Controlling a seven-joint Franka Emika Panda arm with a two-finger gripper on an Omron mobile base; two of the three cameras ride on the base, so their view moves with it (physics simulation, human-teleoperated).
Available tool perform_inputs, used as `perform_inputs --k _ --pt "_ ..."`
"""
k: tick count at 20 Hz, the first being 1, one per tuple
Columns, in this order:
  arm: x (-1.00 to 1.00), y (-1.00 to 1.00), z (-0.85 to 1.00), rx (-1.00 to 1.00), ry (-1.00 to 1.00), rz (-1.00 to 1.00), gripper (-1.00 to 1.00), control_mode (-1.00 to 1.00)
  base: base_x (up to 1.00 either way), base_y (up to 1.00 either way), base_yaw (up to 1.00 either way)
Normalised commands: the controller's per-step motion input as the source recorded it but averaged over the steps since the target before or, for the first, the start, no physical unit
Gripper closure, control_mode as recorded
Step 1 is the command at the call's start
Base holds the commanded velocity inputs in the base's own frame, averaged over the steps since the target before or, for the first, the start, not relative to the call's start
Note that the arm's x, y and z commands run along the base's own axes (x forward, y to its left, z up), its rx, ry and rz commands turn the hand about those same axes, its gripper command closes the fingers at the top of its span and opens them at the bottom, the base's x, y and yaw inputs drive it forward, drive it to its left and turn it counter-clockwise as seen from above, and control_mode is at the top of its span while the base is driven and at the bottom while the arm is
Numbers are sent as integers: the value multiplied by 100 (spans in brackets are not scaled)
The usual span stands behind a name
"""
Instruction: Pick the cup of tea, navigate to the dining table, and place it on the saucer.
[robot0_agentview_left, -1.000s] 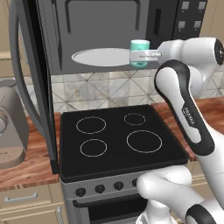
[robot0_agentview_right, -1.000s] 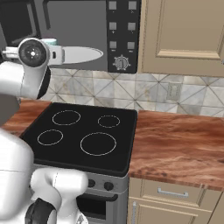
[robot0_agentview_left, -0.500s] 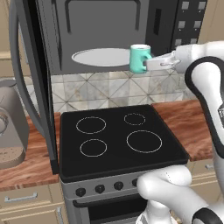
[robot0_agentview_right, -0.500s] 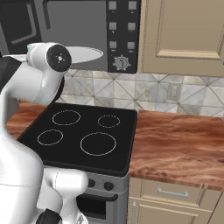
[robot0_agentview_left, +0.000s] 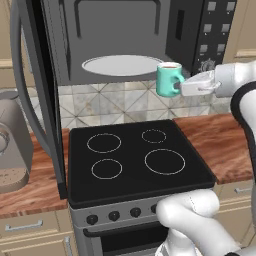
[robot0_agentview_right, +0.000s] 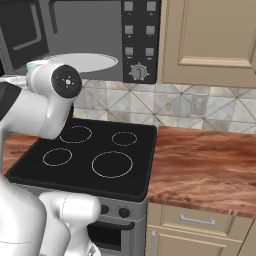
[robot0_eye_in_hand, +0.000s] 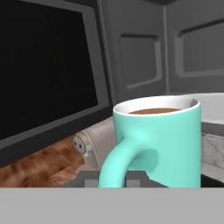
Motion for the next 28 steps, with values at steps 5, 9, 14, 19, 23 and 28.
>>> perform_inputs --k 5,9,14,19,23,28 --pt "-37 -10 -53 0 0 0 100 -100 0 0 0" --pt "-31 -5 -49 0 0 0 100 -100 0 0 0" --pt "-26 -6 -25 0 0 0 100 -100 0 0 0" --pt "-23 -2 9 0 0 0 100 -100 0 0 0" --pt "-9 -8 3 0 -1 0 100 -100 0 0 0" --pt "0 0 0 0 0 0 100 -100 0 0 0"
